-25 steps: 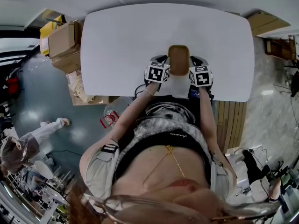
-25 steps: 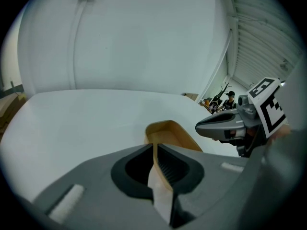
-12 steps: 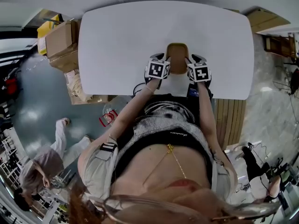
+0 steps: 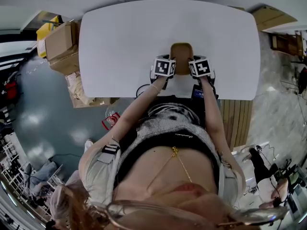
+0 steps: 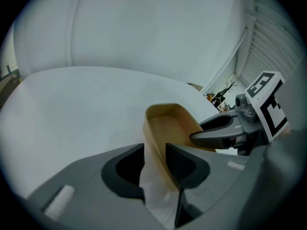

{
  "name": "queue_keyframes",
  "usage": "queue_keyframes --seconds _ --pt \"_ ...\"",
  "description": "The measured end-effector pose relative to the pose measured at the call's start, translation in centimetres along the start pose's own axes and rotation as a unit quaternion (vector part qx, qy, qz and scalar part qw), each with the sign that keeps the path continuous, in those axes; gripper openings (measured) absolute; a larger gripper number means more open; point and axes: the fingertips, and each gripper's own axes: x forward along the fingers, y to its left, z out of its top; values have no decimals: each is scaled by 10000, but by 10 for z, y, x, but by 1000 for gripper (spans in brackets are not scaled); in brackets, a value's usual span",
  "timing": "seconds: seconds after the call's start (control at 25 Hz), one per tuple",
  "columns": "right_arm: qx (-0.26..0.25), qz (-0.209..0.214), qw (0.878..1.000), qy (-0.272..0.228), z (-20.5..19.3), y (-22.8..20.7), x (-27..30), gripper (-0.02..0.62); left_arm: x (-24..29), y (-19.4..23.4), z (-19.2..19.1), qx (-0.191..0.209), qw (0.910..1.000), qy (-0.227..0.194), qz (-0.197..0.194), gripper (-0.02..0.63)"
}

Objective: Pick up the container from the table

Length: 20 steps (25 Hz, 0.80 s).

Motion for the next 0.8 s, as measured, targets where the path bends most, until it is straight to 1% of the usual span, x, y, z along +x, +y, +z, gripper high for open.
queue_keyframes --seconds 0.08,0.16,0.24,0.32,0.52,0.8 --pt "-3 39 10000 55 -2 -2 3 123 3 -3 0 40 10000 47 15 133" --pt "-13 84 9999 58 -1 -3 4 89 6 -7 0 104 9999 111 7 132" --pt "-85 96 9999 58 1 -4 4 67 8 -9 1 172 9997 158 14 107" --pt "-123 134 9998 74 1 -4 5 64 9 -9 0 223 9996 183 52 104" --pt "-73 288 9995 122 0 -5 8 64 11 -5 2 189 9995 178 152 83" --pt "-124 194 9997 121 0 -4 10 66 14 -2 1 60 9999 89 128 80"
